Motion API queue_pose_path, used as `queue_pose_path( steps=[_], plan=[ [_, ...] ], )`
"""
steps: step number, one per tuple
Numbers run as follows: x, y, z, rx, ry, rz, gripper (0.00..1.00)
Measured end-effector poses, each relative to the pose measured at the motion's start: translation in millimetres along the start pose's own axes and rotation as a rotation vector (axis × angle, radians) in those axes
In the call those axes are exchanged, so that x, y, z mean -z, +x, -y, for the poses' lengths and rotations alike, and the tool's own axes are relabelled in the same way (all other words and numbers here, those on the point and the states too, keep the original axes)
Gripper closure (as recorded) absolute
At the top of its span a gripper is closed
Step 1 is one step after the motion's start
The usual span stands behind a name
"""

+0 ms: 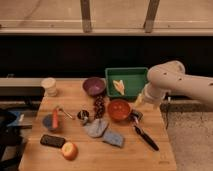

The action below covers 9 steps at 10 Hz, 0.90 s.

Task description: Place apple in purple bowl

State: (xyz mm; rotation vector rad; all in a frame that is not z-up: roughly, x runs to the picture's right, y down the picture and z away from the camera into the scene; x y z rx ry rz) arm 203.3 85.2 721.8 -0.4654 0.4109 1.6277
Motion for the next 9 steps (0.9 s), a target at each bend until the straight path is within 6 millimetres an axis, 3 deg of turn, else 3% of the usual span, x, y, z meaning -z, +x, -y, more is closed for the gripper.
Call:
queue_pose_path(
  steps=[2, 4, 7, 8, 9],
  plan=[
    [3.9, 5.9, -44.4, 0.093, -0.034, 0.006, 0.37],
    [7.0, 25.5, -85.3, 0.204, -0.07, -0.003, 0.37],
    [6.7, 44.2, -163.3, 0.368, -0.123, -0.023, 0.37],
    [7.3, 56.2, -198.1, 0.439, -0.137, -0.035, 0.37],
    [8.1, 61.3, -210.9, 0.46, -0.146, -0.039, 0.37]
  ],
)
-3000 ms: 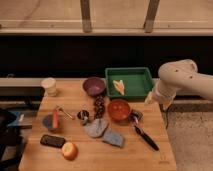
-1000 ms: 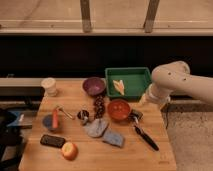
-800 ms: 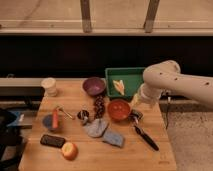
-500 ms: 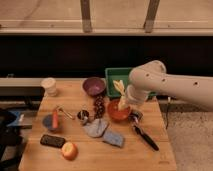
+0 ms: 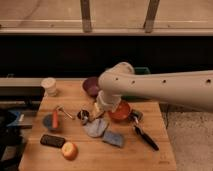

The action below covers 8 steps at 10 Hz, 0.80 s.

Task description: Place apple in purple bowl

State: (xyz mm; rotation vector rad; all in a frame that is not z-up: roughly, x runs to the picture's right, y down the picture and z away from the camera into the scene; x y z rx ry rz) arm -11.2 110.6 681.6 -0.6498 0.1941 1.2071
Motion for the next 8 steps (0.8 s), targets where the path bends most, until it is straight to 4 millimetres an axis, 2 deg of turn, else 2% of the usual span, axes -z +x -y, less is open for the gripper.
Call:
queue_pose_path(
  steps=[1, 5, 8],
  plan=[
    [0.0, 0.4, 4.9, -0.002, 0.009, 0.001, 0.37],
    [-0.1, 1.9, 3.5, 0.014, 0.018, -0.002, 0.37],
    [-19.0, -8.7, -35.9, 0.134, 0.025, -0.038, 0.37]
  ],
)
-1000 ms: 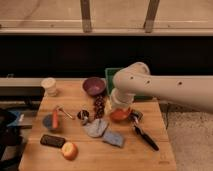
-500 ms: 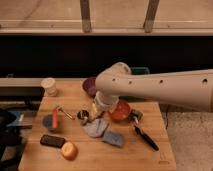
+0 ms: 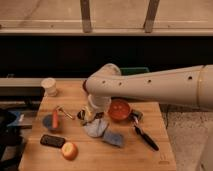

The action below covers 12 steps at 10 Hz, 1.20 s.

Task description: Place apple in purple bowl

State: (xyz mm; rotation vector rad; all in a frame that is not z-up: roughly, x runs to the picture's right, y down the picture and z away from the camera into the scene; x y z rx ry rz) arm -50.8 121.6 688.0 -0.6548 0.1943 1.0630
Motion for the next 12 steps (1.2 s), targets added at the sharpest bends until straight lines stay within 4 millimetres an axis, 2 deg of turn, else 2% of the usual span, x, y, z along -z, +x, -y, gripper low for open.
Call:
queue_pose_path(
  steps=[1, 3, 4, 6, 11, 12],
  plan=[
    [-9.3, -7.8, -19.9, 0.049, 0.001, -0.019, 0.41],
    [-27.2, -13.0, -67.3, 0.157, -0.017, -0.06, 0.56],
    [-34.0, -9.2, -87.8, 0.21, -0.031, -0.082, 0.58],
    [-42.8, -4.9, -136.6, 0.316, -0.06, -0.104, 0.5],
    [-45.4, -4.6, -136.2, 0.317, -0.058, -0.112, 0.5],
    [-52.1, -1.8, -141.4, 0.326, -0.064, -0.129, 0.5]
  ],
)
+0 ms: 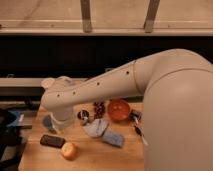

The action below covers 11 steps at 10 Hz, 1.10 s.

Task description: Place apple in purple bowl

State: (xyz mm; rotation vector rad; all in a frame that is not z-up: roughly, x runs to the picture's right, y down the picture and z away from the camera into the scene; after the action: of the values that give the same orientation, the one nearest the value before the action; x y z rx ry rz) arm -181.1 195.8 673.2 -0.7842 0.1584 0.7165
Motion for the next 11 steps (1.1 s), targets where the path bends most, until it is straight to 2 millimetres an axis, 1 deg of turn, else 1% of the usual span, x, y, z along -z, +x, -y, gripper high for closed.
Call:
queue_pose_path(
  steps=[1, 3, 4, 5, 6, 7, 8, 11],
  plan=[
    [-11.5, -0.2, -6.8, 0.007, -0.013, -0.015, 0.5],
    [-44.0, -0.5, -19.0, 0.013, -0.038, -0.044, 0.5],
    [-56.6, -1.7, -27.3, 0.02, -0.049, -0.062, 0.5],
    [-64.8, -2.8, -34.0, 0.025, -0.054, -0.076, 0.5],
    [-67.9, -2.6, -36.7, 0.026, -0.051, -0.086, 0.55],
    [-68.9, -2.1, -39.6, 0.025, -0.051, -0.091, 0.57],
    [-68.1, -0.8, -39.1, 0.016, -0.047, -0.093, 0.53],
    [-61.8, 4.7, -36.1, -0.013, -0.029, -0.091, 0.25]
  ],
)
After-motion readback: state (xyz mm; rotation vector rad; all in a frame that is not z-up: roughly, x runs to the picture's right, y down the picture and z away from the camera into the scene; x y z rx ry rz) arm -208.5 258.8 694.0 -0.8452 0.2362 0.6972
